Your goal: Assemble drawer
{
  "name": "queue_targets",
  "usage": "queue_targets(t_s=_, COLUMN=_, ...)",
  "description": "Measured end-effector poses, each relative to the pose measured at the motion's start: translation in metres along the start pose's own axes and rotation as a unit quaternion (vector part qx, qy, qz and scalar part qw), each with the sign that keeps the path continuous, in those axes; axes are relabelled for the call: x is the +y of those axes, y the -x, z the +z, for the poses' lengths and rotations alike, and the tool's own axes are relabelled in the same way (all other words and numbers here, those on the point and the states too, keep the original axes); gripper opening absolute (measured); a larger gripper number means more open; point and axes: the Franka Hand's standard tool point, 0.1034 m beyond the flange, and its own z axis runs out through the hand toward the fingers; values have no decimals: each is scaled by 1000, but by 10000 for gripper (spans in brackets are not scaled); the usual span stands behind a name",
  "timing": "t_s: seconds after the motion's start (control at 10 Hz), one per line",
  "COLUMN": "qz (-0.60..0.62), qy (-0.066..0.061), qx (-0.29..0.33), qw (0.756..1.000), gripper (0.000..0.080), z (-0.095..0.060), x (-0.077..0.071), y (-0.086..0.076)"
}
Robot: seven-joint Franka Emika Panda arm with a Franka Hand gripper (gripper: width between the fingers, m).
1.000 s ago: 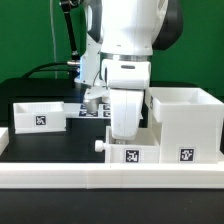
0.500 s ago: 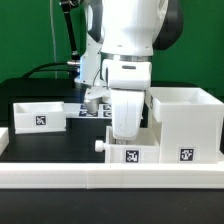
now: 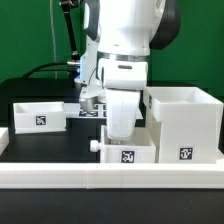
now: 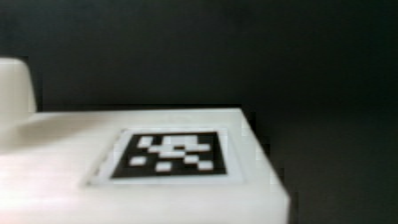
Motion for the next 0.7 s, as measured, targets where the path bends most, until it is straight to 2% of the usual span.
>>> queue_targets(t_s=0.4, qz=-15, qy=0, qx=-1, qw=1000, gripper=43, z=0, x=-1, y=-1)
queue_targets(t_s=0.5, qz=-28, qy=-2, qx=-3, qw=1000, gripper=43, z=-1, x=-1, y=-1)
queue_targets(t_s=0.6, qz=-31, qy=-12, qx=-6, qw=999, gripper=43, z=-2, x=-3, y=1)
queue_targets(t_s=0.7, qz=-30, qy=-12, qx=-6, qw=999, gripper=43, z=-1, x=-3, y=1)
